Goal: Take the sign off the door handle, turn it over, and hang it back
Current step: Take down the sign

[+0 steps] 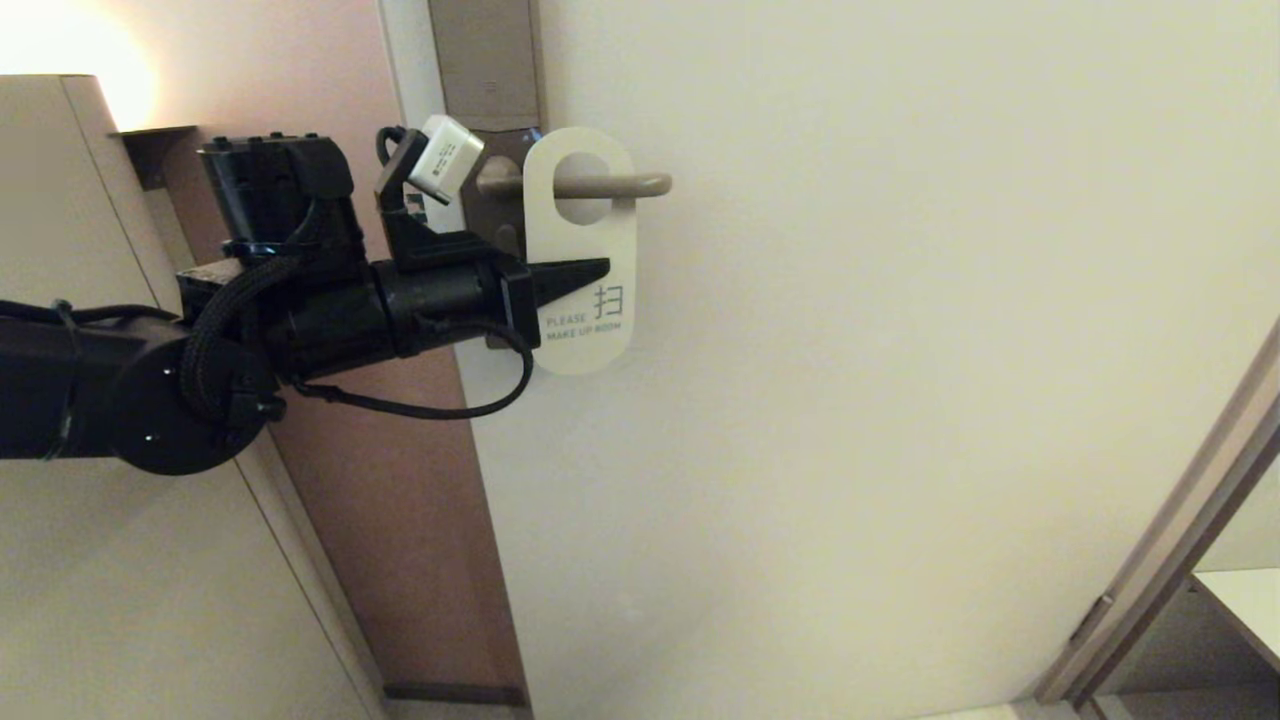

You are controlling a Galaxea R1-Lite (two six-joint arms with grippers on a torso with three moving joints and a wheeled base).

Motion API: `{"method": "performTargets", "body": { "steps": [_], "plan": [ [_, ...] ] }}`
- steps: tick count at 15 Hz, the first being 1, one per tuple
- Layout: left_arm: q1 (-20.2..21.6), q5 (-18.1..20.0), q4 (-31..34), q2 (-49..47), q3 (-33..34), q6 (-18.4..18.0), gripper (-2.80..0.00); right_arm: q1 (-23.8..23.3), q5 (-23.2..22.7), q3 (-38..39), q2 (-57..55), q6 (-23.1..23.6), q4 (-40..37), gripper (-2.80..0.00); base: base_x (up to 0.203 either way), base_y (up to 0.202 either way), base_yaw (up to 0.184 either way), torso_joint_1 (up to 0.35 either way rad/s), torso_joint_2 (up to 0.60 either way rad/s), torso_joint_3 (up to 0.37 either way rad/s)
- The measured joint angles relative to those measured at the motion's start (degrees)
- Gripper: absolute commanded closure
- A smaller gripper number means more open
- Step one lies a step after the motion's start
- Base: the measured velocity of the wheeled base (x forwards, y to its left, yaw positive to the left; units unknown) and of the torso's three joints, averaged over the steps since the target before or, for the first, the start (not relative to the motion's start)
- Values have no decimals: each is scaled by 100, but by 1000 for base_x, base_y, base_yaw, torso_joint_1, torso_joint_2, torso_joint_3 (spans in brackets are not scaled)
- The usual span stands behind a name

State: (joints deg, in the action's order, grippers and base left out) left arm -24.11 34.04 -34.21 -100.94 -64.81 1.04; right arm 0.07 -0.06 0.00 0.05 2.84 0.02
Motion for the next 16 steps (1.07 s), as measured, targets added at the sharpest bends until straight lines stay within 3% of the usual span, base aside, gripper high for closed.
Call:
{"method": "performTargets", "body": {
  "steps": [16],
  "plan": [
    [16,-237,230,-228,-261,-177,0,0,1,0,0,2,-2,0,0,0,0,0,0,0]
  ]
}}
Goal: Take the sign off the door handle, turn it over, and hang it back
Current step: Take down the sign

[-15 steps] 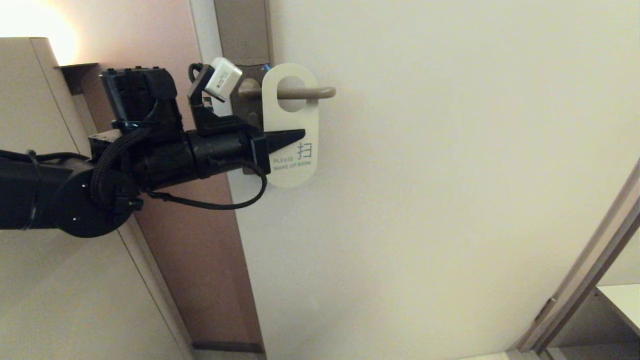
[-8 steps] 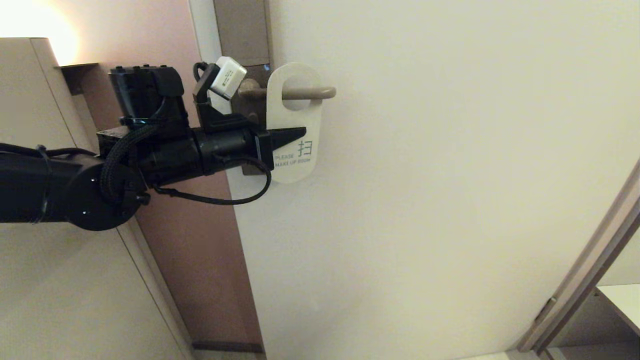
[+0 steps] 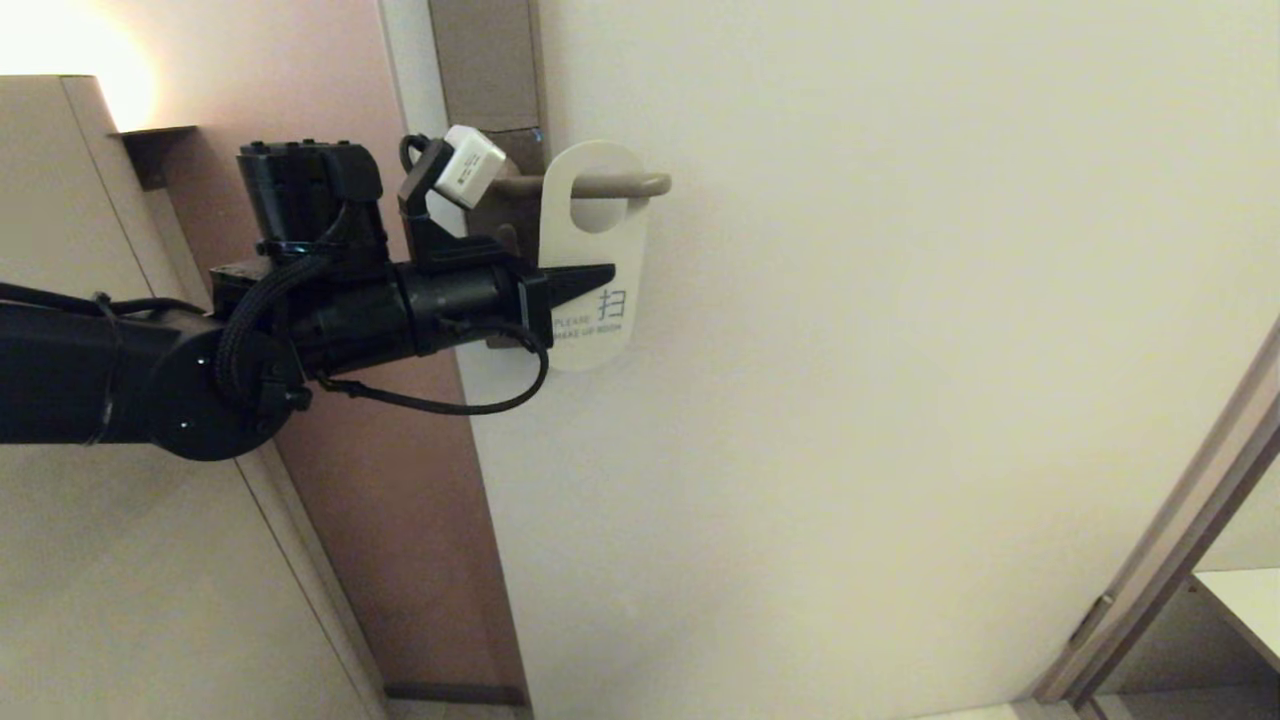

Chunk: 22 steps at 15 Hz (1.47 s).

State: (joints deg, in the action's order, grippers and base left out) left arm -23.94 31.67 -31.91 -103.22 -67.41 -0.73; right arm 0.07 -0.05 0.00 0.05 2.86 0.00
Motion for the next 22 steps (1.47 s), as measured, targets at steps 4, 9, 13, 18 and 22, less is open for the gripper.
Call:
{"method": "performTargets", "body": {
  "steps": [4,9,13,18,22],
  "plan": [
    [-4,-77,46,-23,-80,-41,0,0,-3,0,0,0,0,0,0,0,0,0,0,0],
    [-91,-305,179,-134,-295,-44,0,0,-3,0,0,-2,0,0,0,0,0,0,0,0],
    [-202,-329,210,-240,-474,-41,0,0,-2,0,0,0,2,0,0,0,0,0,0,0],
    [-268,-327,214,-286,-499,-40,0,0,0,0,0,-2,0,0,0,0,0,0,0,0],
    [-359,-411,215,-315,-553,-41,0,0,0,0,0,-2,5,0,0,0,0,0,0,0]
  ]
}}
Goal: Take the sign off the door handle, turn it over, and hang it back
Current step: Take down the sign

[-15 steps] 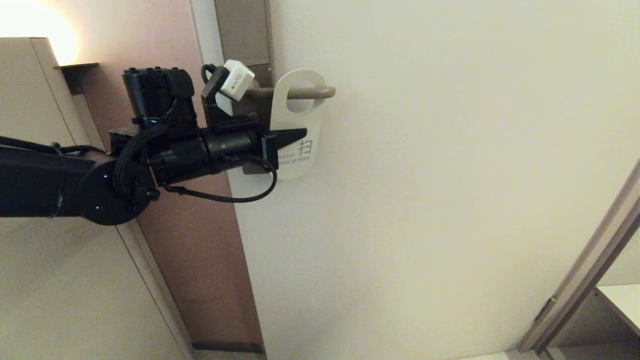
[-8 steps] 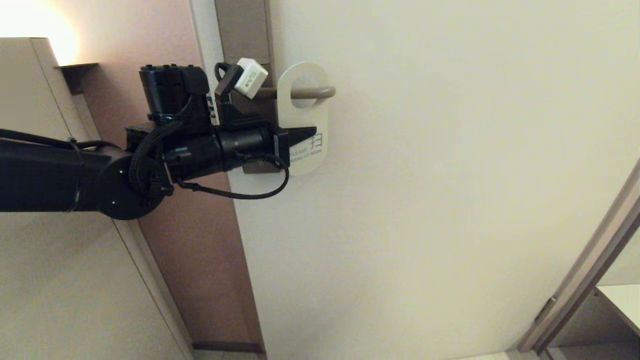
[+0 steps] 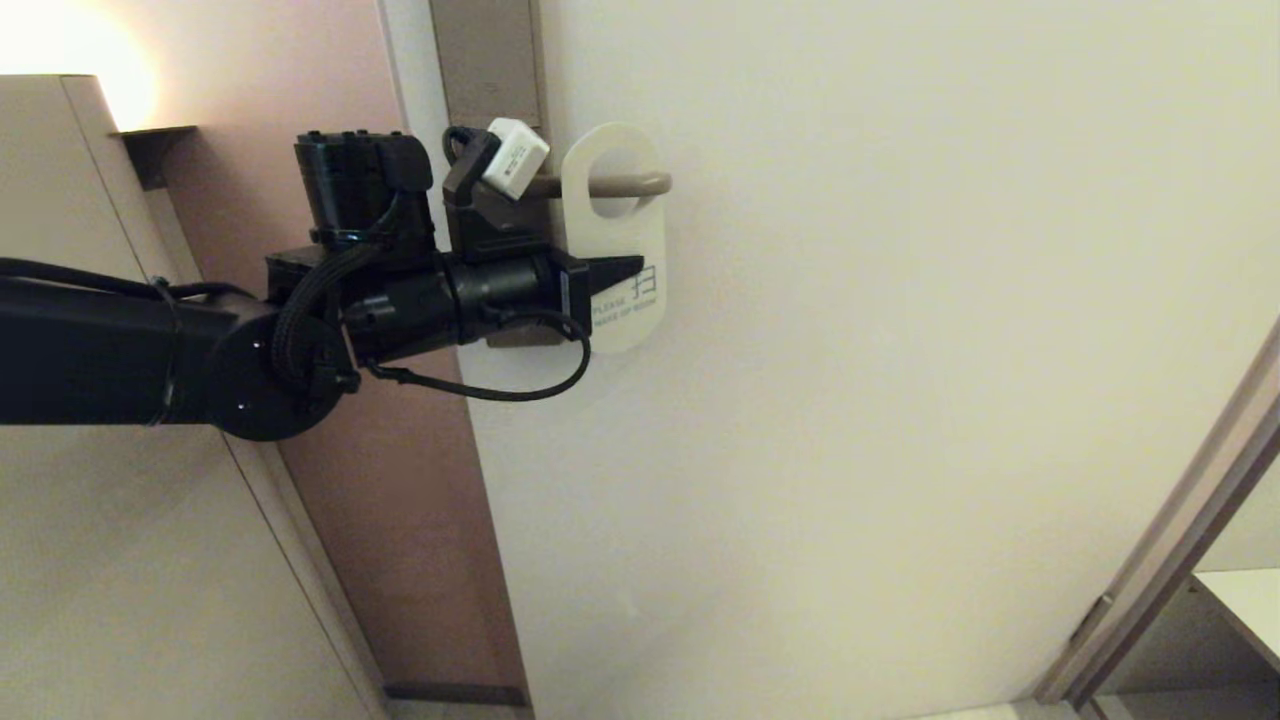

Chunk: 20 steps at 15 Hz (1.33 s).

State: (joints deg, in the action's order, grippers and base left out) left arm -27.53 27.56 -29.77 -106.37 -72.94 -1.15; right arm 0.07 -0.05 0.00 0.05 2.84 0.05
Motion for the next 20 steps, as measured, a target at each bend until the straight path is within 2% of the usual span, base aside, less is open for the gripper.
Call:
{"method": "performTargets", "body": {
  "steps": [3,13,16,20],
  "plan": [
    [-127,-244,8,-83,-158,0,0,0,-2,0,0,2,2,0,0,0,0,0,0,0],
    [-265,-473,135,-140,-255,2,0,0,-2,0,0,0,-5,0,0,0,0,0,0,0],
    [-323,-663,235,-154,-361,2,0,0,-2,0,0,0,-2,0,0,0,0,0,0,0],
    [-402,-683,242,-163,-404,2,0,0,-2,0,0,2,-2,0,0,0,0,0,0,0]
  ]
}}
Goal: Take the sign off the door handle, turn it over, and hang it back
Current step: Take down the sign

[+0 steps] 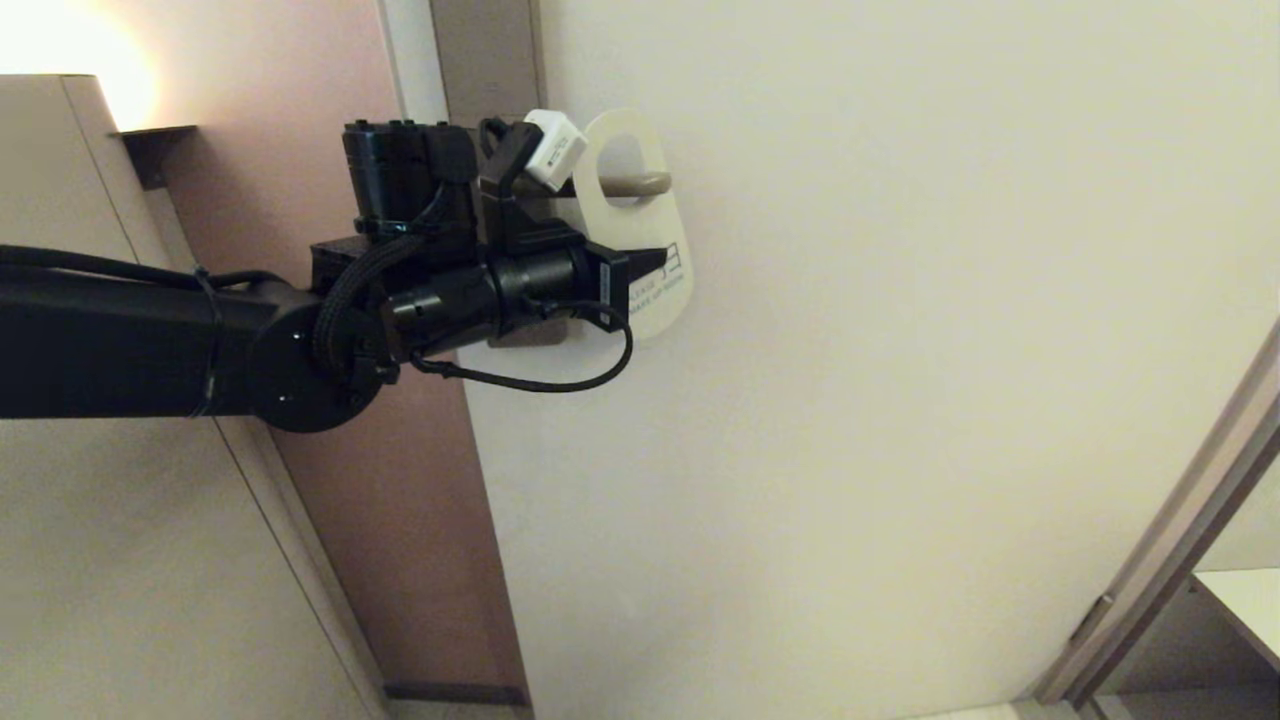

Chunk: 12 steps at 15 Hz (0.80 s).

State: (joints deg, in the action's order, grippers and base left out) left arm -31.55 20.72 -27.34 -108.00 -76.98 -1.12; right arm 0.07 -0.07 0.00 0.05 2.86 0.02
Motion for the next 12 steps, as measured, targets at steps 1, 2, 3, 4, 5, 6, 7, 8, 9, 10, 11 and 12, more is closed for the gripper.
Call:
{"method": "performTargets", "body": {
  "steps": [1,2,3,4,5,6,7,8,9,10,11,12],
  "plan": [
    [-12,0,1,0,-6,-2,0,0,0,0,0,2,-1,0,0,0,0,0,0,0],
    [-25,-2,1,-2,-6,-2,0,0,-1,0,0,0,-2,0,0,0,0,0,0,0],
    [-42,0,1,-2,-6,-4,0,0,-2,0,0,-2,-2,0,0,0,0,0,0,0],
    [-50,2,1,-2,-6,-2,0,0,0,0,0,-2,0,0,0,0,0,0,0,0],
    [-53,0,0,-11,-9,-3,0,0,0,0,0,-1,-2,0,0,0,0,0,0,0],
    [-56,-2,1,-24,-9,-4,0,0,0,0,0,-2,2,0,0,0,0,0,0,0],
    [-56,-1,4,-47,-29,-3,0,0,-3,0,0,-2,0,0,0,0,0,0,0,0],
    [-56,0,5,-71,-65,-3,0,0,0,0,0,-1,0,0,0,0,0,0,0,0],
    [-65,0,15,-91,-109,-2,0,0,1,0,0,-2,0,0,0,0,0,0,0,0],
    [-75,0,20,-115,-143,-2,0,0,0,0,0,-2,-2,0,0,0,0,0,0,0],
    [-94,1,22,-139,-189,-4,0,0,-3,0,0,-1,-1,0,0,0,0,0,0,0],
    [-120,0,21,-160,-219,-4,0,0,0,0,0,-2,0,0,0,0,0,0,0,0]
  ]
}}
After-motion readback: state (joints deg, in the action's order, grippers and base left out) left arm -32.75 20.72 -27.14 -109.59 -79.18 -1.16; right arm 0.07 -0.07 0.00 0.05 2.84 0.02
